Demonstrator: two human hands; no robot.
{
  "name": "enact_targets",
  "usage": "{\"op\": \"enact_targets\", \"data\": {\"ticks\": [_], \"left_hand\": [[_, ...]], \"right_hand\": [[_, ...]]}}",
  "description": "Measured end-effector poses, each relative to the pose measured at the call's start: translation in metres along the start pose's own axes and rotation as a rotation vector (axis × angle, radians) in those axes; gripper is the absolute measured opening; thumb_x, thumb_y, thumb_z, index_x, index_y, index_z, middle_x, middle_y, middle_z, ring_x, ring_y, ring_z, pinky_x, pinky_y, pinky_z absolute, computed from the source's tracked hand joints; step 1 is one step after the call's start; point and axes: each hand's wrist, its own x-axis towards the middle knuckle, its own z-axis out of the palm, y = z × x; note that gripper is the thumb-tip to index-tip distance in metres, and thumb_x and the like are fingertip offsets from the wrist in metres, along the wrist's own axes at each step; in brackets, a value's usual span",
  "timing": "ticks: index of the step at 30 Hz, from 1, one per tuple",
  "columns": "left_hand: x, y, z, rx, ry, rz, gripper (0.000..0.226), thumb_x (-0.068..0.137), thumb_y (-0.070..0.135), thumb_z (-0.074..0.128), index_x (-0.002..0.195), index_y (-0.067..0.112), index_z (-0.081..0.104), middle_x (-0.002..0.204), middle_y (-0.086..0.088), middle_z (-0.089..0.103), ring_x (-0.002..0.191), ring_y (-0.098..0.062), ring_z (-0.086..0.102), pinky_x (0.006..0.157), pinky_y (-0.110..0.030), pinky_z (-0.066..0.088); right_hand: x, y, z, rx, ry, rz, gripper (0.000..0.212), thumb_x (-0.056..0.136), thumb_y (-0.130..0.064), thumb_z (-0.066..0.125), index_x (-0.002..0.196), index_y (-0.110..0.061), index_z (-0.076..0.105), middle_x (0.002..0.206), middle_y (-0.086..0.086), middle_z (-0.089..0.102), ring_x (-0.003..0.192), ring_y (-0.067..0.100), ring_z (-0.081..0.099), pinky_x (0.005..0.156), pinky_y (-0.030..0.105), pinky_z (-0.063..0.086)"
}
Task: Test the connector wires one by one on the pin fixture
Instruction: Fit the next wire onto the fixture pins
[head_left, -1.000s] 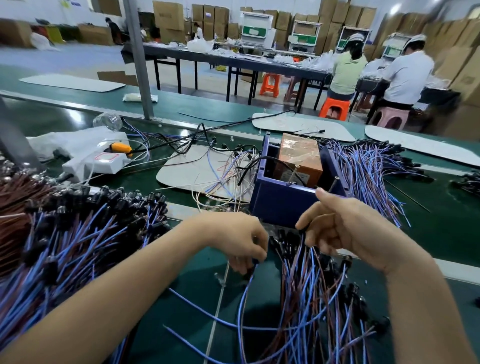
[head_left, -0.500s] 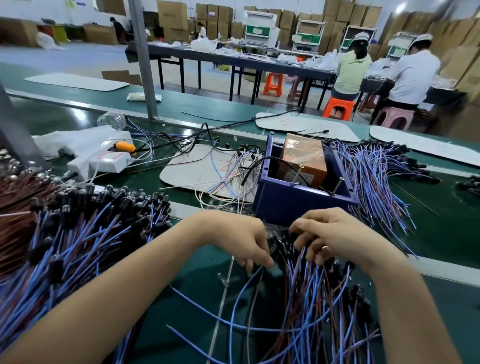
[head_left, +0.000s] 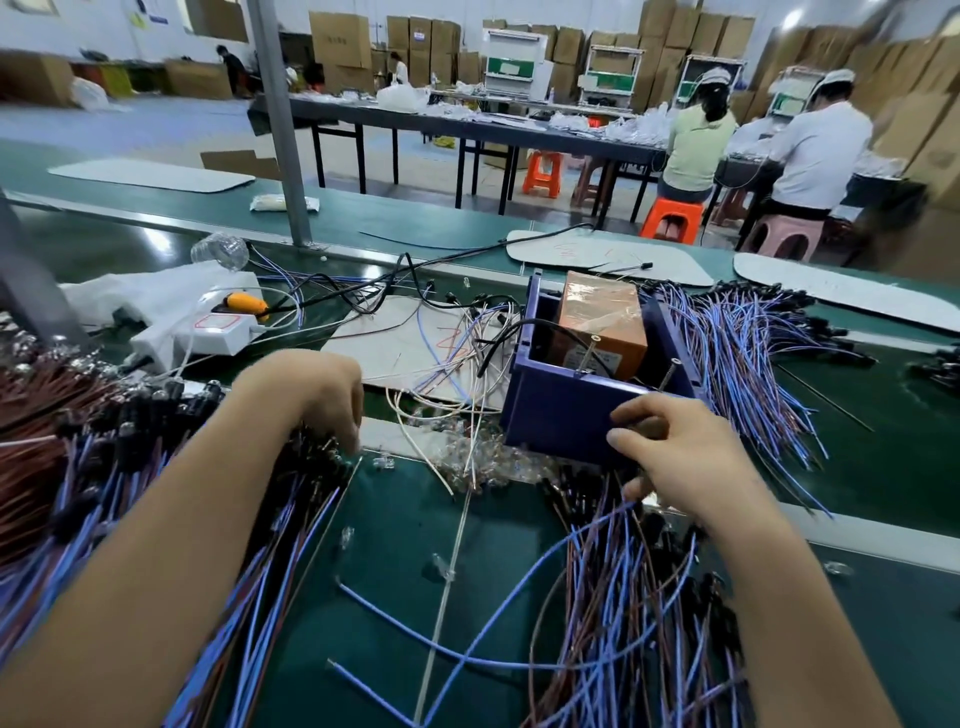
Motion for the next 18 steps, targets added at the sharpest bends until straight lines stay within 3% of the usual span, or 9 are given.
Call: {"op": "enact_targets", "data": {"ticks": [6, 9, 11, 14, 18], "left_hand": [[0.006, 0.003, 0.004, 0.081, -0.087, -0.014, 0.028, 0.071, 0.023, 0.081, 0.098, 0.025, 0.073, 0.093, 0.001, 0.073, 0.084, -0.016, 0.069, 0.068, -0.023, 0.053], [0.005, 0.013, 0.008, 0.142, -0.077, -0.023, 0.03, 0.071, 0.024, 0.081, 0.1, 0.021, 0.072, 0.088, 0.001, 0.07, 0.089, -0.02, 0.067, 0.08, -0.032, 0.056], [0.004, 0.018, 0.009, 0.16, -0.067, -0.024, 0.035, 0.07, 0.029, 0.081, 0.101, 0.018, 0.07, 0.095, 0.0, 0.069, 0.095, -0.021, 0.066, 0.085, -0.034, 0.055], [0.002, 0.024, 0.012, 0.192, -0.091, -0.005, 0.039, 0.068, 0.034, 0.083, 0.099, 0.016, 0.067, 0.105, -0.001, 0.069, 0.099, -0.023, 0.065, 0.087, -0.037, 0.054], [0.003, 0.033, 0.021, 0.254, -0.118, 0.048, 0.036, 0.071, 0.026, 0.08, 0.101, 0.011, 0.069, 0.106, -0.004, 0.07, 0.099, -0.023, 0.066, 0.085, -0.036, 0.054]], "right_hand": [[0.001, -0.001, -0.011, 0.1, 0.015, -0.023, 0.007, 0.091, -0.021, 0.063, 0.09, -0.027, 0.066, 0.096, -0.004, 0.067, 0.053, 0.013, 0.069, 0.054, 0.024, 0.042], [-0.001, -0.003, -0.014, 0.145, -0.002, -0.018, 0.008, 0.092, -0.02, 0.062, 0.09, -0.026, 0.067, 0.094, -0.002, 0.068, 0.055, 0.015, 0.07, 0.044, 0.02, 0.042], [-0.003, -0.004, -0.016, 0.183, 0.003, -0.012, 0.009, 0.092, -0.019, 0.062, 0.089, -0.025, 0.067, 0.092, -0.001, 0.069, 0.055, 0.016, 0.069, 0.041, 0.018, 0.041], [-0.004, -0.005, -0.018, 0.222, 0.004, 0.0, 0.01, 0.092, -0.018, 0.062, 0.088, -0.024, 0.068, 0.091, -0.001, 0.07, 0.055, 0.017, 0.069, 0.041, 0.019, 0.041], [-0.005, -0.007, -0.02, 0.265, -0.011, 0.012, 0.009, 0.092, -0.018, 0.062, 0.088, -0.022, 0.069, 0.09, 0.001, 0.07, 0.053, 0.018, 0.068, 0.042, 0.02, 0.042]]}}
